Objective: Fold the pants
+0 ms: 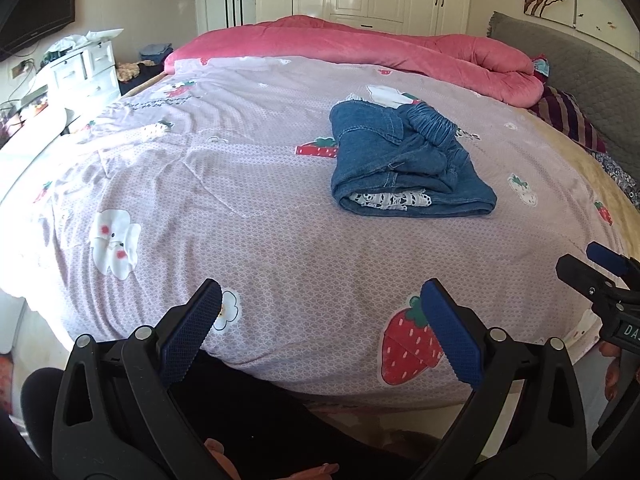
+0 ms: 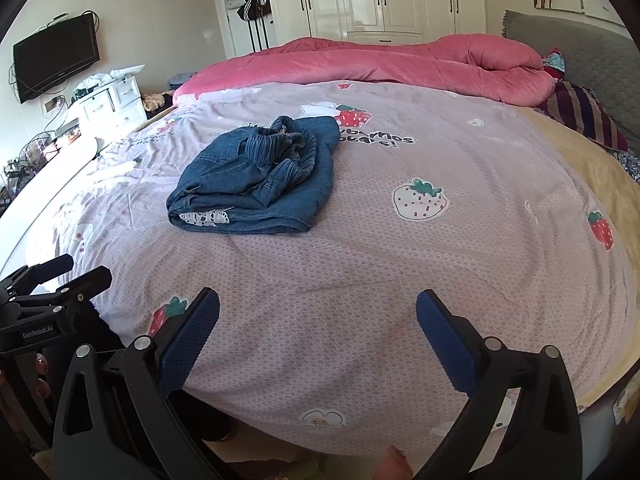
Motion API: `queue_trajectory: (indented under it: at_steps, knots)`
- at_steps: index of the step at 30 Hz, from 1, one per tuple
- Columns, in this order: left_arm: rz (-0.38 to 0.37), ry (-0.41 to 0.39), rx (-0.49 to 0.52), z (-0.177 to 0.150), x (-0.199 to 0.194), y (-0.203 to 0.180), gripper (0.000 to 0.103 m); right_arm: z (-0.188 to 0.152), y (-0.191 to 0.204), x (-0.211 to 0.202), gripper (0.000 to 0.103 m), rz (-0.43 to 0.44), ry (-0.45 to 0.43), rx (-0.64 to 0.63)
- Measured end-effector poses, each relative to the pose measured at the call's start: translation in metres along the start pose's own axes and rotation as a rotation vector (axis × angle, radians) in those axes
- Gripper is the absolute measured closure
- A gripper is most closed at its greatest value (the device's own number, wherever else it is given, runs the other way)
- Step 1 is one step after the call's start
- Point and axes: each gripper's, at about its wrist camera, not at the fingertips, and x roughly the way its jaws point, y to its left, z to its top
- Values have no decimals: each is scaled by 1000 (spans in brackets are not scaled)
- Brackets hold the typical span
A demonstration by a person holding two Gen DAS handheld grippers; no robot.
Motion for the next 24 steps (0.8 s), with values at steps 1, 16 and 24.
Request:
queue_trajectory:
  at_steps: [1, 16, 24]
  knots:
    - [2, 0, 0, 0, 0, 0, 10, 0, -1, 0, 5, -2, 0, 1]
    - [-46, -9, -117, 44, 26, 54, 10, 30, -96, 23, 5, -193, -29, 112]
    - [308, 96, -211, 123, 136, 186, 9, 91, -243, 93, 5, -481, 78, 270]
